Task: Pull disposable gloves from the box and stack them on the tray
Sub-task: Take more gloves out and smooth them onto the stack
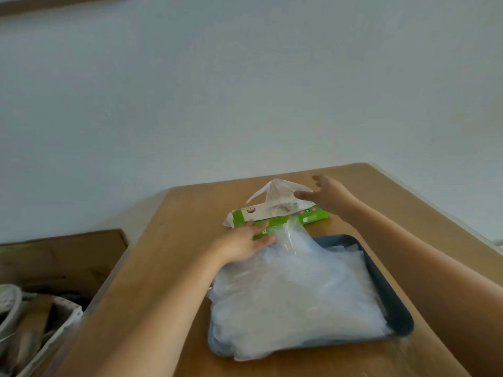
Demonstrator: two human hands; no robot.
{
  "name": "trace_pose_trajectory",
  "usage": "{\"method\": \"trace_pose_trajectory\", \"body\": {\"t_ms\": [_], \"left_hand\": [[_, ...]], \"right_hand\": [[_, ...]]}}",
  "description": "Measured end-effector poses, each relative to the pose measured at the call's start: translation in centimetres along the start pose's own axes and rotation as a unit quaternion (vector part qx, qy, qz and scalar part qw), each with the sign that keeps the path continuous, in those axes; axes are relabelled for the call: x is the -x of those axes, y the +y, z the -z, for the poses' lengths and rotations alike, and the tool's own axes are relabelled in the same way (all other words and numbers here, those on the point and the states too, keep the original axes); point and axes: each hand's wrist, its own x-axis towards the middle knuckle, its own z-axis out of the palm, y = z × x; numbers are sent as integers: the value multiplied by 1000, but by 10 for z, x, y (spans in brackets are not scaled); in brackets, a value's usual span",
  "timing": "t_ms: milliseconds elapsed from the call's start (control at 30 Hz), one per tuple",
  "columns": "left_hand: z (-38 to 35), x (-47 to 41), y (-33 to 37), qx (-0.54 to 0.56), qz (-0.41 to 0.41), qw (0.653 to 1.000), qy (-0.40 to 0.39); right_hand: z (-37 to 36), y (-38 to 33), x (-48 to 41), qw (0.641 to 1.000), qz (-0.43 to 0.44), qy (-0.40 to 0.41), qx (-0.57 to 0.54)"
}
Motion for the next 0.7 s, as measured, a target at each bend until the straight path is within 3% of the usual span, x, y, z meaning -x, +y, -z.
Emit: {"method": "trace_pose_trajectory", "body": {"t_ms": [67,200,367,500,567,633,700], "left_hand": [[-3,-2,-1,0,-1,1000,5],[-5,-1,-2,2,-7,1000,7],[-4,-2,4,-14,22,1000,-3],[0,-1,3,75,21,996,41],[10,1,1,172,23,978,112],[26,9,5,318,36,930,183],[40,26,16,430,-16,879,204]], "right_hand": [[-9,2,-16,998,-42,-11,-52],[-19,4,-27,997,-32,52,-55],[0,-33,-10,974,89,136,-158],[43,-74,29,963,188,110,-158],[60,-85,52,968,222,84,-84],[71,-90,68,968,241,67,6],[78,-93,84,968,238,42,75]]}}
